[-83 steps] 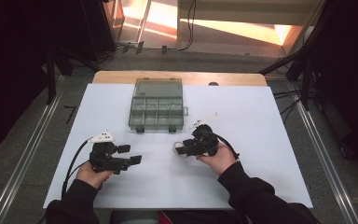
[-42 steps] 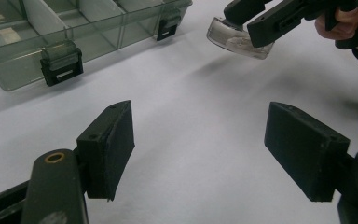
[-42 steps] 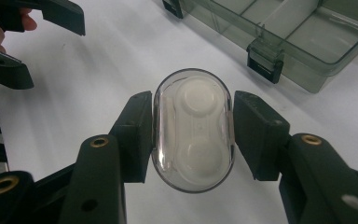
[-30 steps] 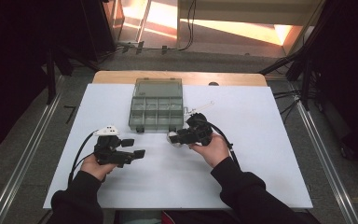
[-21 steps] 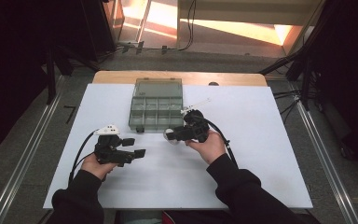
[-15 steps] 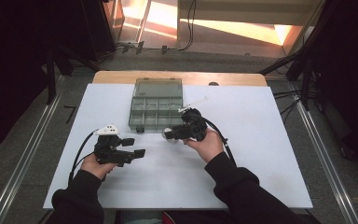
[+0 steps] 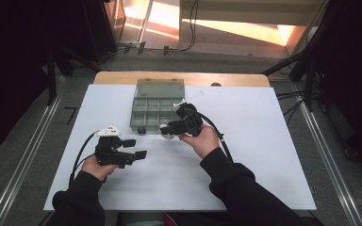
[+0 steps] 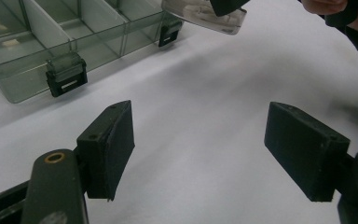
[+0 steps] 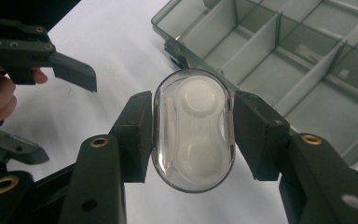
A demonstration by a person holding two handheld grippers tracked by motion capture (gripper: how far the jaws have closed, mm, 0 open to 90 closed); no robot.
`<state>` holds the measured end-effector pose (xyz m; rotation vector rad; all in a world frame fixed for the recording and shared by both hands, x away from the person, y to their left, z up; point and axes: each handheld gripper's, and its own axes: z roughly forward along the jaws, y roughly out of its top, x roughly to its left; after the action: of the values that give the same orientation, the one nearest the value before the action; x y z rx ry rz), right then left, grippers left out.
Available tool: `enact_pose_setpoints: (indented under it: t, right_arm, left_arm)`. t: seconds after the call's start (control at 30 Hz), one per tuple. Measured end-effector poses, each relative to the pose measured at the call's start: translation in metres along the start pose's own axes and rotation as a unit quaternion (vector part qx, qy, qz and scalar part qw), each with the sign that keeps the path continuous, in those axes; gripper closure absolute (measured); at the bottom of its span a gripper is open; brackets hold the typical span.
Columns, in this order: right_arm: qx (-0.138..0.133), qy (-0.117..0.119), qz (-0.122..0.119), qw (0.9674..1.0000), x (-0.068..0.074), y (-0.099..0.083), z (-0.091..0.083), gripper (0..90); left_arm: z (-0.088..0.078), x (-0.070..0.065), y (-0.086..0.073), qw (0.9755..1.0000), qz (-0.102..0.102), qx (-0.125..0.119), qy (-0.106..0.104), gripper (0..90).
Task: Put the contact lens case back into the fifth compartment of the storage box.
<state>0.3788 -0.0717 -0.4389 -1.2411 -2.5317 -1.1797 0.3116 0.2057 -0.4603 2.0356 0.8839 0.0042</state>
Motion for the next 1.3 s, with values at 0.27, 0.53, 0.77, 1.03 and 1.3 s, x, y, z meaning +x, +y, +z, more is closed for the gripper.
enact_pose_setpoints:
  t: [0.27,0.53,0.77,1.03,1.3]
  right_arm:
    - [0.001,-0.003,-0.006,1.0,0.005,0.015,0.006,47.6]
    - [-0.003,-0.004,-0.004,1.0,0.007,0.026,0.012,47.6]
    - [-0.003,-0.007,0.003,1.0,0.006,0.032,0.018,47.6]
    - [-0.003,-0.01,0.003,0.9999,0.009,0.041,0.025,47.6]
    - [-0.003,-0.017,0.004,0.9998,0.012,0.052,0.034,47.6]
  left_arm:
    - [-0.001,0.001,0.0,1.0,0.001,0.001,0.002,24.4]
    - [0.0,0.002,0.0,1.0,0.001,0.0,0.005,24.4]
    - [0.001,0.002,0.0,1.0,0.001,0.003,0.002,24.5]
    - [0.0,0.002,0.0,1.0,0.002,0.003,0.003,24.5]
    - [0.0,0.003,0.0,1.0,0.006,0.003,0.004,24.5]
